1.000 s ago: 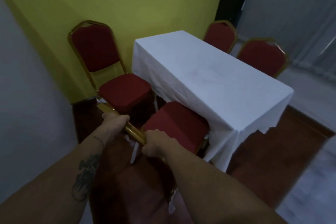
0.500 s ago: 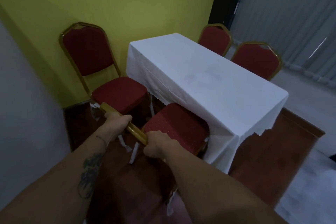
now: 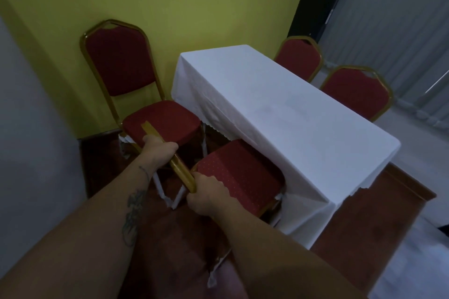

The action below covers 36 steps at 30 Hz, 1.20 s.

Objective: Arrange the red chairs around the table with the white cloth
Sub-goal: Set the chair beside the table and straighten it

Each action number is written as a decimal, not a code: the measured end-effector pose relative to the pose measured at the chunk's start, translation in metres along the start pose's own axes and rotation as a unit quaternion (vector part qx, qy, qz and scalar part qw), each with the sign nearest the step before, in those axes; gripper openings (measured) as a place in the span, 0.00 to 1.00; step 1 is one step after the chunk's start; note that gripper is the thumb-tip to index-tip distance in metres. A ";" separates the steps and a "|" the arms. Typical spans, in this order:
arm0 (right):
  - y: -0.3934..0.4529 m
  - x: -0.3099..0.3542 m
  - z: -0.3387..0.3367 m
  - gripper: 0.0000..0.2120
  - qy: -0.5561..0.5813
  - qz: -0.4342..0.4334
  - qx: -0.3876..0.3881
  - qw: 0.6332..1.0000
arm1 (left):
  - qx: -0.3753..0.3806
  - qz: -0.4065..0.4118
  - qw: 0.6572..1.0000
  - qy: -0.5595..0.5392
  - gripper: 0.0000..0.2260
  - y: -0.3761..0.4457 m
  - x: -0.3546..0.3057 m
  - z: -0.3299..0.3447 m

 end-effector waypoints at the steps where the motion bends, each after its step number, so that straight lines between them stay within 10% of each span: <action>1: 0.005 0.001 0.001 0.22 0.011 -0.001 -0.003 1.000 | -0.009 0.000 1.000 0.000 0.44 0.001 -0.003 -0.002; 36: 0.038 0.004 -0.011 0.22 0.010 -0.042 0.014 0.999 | -0.020 0.049 0.999 0.006 0.42 0.018 -0.024 0.008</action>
Point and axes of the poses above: each hand's wrist, its own y-axis towards the middle knuckle, its own z-axis out of the palm, x = y × z, the point moved 9 cm from there along y, towards the middle knuckle, and after that the axes turned 1 degree about -y, right-handed, at the moved point
